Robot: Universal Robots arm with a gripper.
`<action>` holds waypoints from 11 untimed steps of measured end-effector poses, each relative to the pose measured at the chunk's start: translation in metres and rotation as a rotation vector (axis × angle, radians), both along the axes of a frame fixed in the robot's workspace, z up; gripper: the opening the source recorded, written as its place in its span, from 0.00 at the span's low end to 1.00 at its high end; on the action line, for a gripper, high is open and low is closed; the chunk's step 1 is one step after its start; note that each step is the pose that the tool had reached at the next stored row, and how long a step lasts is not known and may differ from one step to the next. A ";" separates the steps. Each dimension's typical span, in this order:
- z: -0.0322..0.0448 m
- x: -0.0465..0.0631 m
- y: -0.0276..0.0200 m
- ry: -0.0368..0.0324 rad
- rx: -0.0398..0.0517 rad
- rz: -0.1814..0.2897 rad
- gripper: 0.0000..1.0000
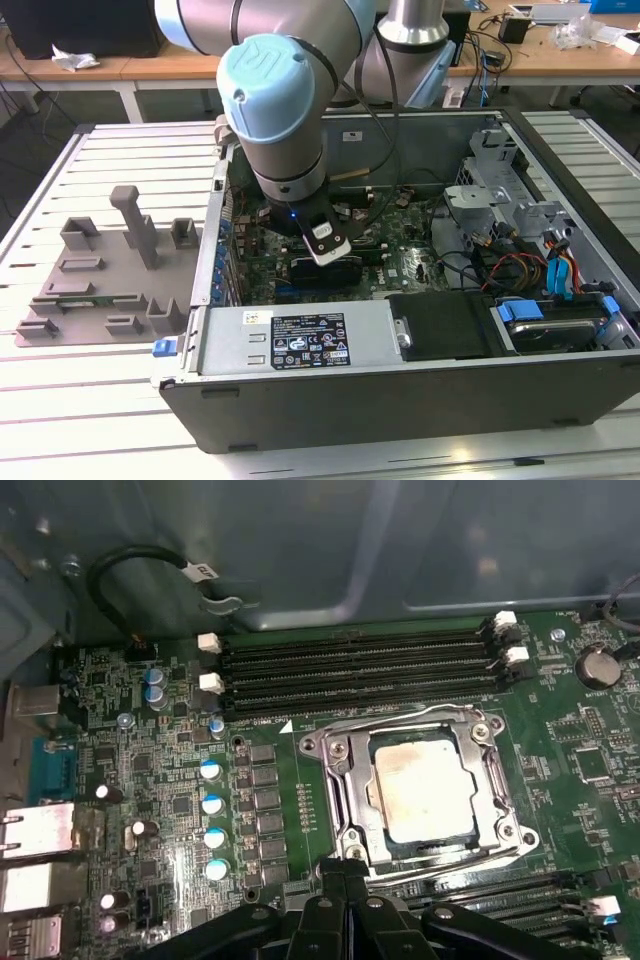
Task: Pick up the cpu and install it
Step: 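Install the second cpu locking lever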
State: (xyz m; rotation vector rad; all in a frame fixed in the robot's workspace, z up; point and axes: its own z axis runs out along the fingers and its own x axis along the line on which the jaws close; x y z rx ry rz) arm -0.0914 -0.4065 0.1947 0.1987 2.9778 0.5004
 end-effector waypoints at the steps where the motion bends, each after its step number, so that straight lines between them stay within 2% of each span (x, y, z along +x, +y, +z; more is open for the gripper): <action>1: -0.0003 0.000 0.0000 0.0000 0.0000 0.000 0.11; 11: -0.0029 -0.001 0.0019 0.0000 -0.0002 -0.005 0.11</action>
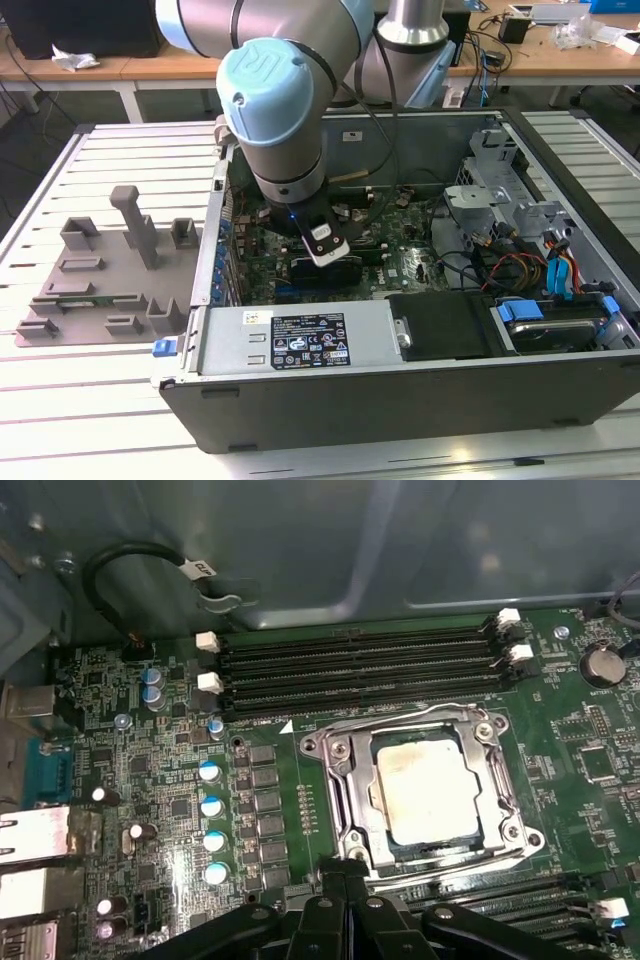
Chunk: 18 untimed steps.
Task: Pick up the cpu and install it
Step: 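Install the second cpu locking lever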
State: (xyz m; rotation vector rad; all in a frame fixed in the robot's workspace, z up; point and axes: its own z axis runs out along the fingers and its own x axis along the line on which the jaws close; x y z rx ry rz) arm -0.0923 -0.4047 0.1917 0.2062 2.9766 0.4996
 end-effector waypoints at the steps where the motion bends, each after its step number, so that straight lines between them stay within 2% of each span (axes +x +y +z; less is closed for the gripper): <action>1: -0.0001 0.000 0.0006 0.0000 0.0000 0.000 0.11; 4: -0.0001 0.000 0.0016 0.0001 -0.0005 0.000 0.11; 6: 0.0005 0.000 0.0020 0.0000 -0.0076 -0.001 0.11; 8: 0.0041 0.000 0.0021 -0.0001 -0.0230 -0.001 0.11; 11: 0.0155 0.000 0.0023 0.0000 -0.0507 -0.006 0.11; 12: 0.0181 0.000 0.0024 0.0000 -0.0555 -0.008 0.11; 14: 0.0269 0.000 0.0025 0.0001 -0.0747 -0.014 0.11; 15: 0.0275 0.000 0.0027 0.0001 -0.0841 -0.017 0.11; 17: 0.0275 0.003 0.0027 0.0004 -0.0868 -0.022 0.11; 18: 0.0275 0.007 0.0028 0.0005 -0.0910 -0.027 0.11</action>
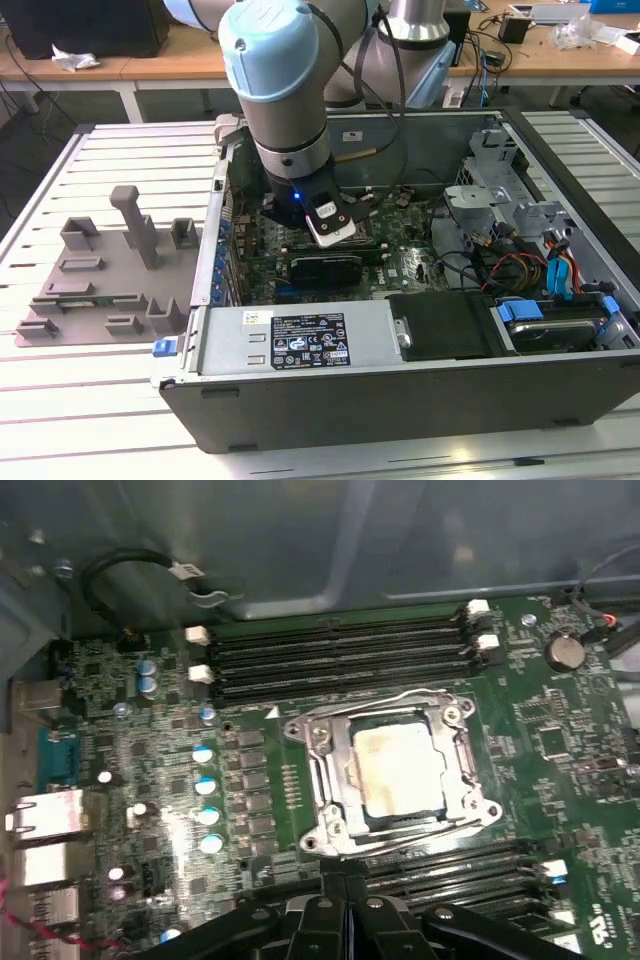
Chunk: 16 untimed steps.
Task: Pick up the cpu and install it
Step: 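Install the second cpu locking lever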
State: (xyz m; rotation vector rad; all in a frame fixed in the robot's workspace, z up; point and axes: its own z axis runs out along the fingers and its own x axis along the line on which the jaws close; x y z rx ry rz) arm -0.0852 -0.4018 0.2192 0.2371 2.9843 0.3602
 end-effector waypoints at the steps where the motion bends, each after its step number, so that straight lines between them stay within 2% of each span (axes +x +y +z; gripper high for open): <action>1: 0.0000 0.004 0.0002 0.0000 -0.0053 -0.004 0.11; 3: 0.0000 0.013 0.0018 0.0002 -0.0136 -0.010 0.11; 5: -0.0001 0.017 0.0037 0.0001 -0.0182 -0.012 0.11; 9: -0.0002 0.024 0.0120 0.0000 -0.0286 -0.013 0.11; 11: -0.0002 0.028 0.0229 0.0000 -0.0421 -0.013 0.11; 13: -0.0004 0.030 0.0284 -0.0002 -0.0486 -0.013 0.11; 14: -0.0003 0.031 0.0334 -0.0001 -0.0559 -0.013 0.11; 16: -0.0003 0.033 0.0388 0.0002 -0.0658 -0.013 0.11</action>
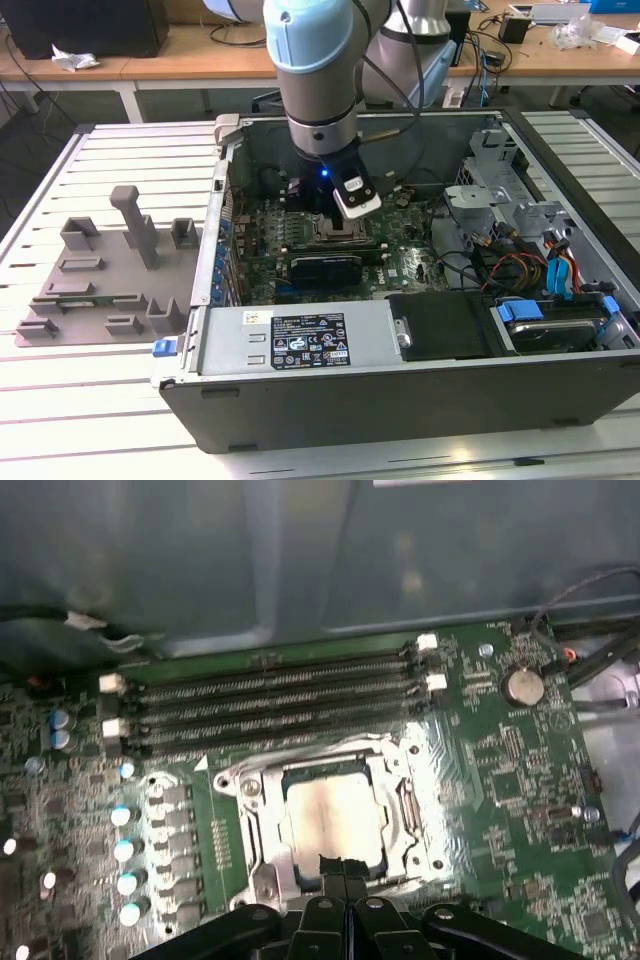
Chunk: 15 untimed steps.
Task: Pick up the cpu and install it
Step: 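Install the second cpu locking lever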
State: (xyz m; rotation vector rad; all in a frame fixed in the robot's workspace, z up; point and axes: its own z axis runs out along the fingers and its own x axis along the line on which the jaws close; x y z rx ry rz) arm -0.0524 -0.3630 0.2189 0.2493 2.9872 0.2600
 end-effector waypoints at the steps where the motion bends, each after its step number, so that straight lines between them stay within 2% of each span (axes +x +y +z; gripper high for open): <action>1: 0.0000 0.001 0.0027 0.0004 -0.0065 0.000 0.11; 3: 0.0001 0.002 0.0073 0.0009 -0.0183 0.000 0.11; 5: 0.0009 0.003 0.0104 0.0010 -0.0239 0.000 0.11; 10: 0.0050 0.003 0.0166 0.0011 -0.0272 0.000 0.11; 15: 0.0074 0.003 0.0185 0.0010 -0.0299 0.000 0.11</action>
